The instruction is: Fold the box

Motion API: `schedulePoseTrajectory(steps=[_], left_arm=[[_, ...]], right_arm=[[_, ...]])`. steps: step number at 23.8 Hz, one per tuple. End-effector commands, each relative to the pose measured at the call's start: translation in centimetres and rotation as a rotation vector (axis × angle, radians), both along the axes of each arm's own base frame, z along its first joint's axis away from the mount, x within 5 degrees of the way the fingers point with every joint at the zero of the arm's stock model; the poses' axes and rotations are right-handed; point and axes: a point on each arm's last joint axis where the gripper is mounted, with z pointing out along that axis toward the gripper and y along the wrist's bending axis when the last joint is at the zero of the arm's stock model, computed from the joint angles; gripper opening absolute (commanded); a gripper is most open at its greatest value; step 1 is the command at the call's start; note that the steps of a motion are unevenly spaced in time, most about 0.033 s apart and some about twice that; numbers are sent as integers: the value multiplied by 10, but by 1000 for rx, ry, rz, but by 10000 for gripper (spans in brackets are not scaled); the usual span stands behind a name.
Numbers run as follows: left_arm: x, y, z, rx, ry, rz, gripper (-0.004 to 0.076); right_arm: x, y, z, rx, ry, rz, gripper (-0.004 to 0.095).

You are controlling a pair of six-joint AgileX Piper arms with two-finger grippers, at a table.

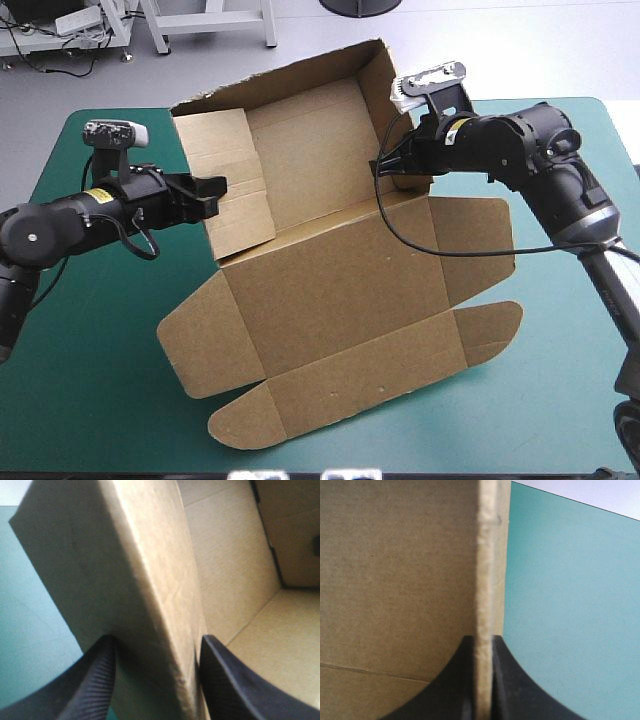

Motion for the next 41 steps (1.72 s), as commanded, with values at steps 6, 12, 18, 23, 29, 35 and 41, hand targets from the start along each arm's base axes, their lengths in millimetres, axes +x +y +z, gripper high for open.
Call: schedulePoseTrajectory(steps=[6, 12, 18, 23, 29, 35, 41], left_arm=[[15, -18, 1, -9, -23, 65, 189], [24, -19, -10, 56, 9, 57, -6], [38, -23, -45, 193, 207, 0, -6], [49, -28, -74, 268, 375, -59, -6], [64, -47, -107, 327, 486, -89, -6], [78, -54, -117, 349, 581, -106, -6], [86, -65, -101, 410, 567, -99, -6]], right_arm=[[-20, 11, 16, 74, -39, 9, -23], [-18, 14, -14, 17, 45, 5, -24], [-22, 12, -50, -97, 201, 29, -24], [-24, 3, -73, -302, 367, 36, -24], [-11, 9, -95, -330, 443, 6, -24], [-2, 20, -109, -260, 491, -21, -25], [1, 28, -109, -165, 486, -12, -24]])
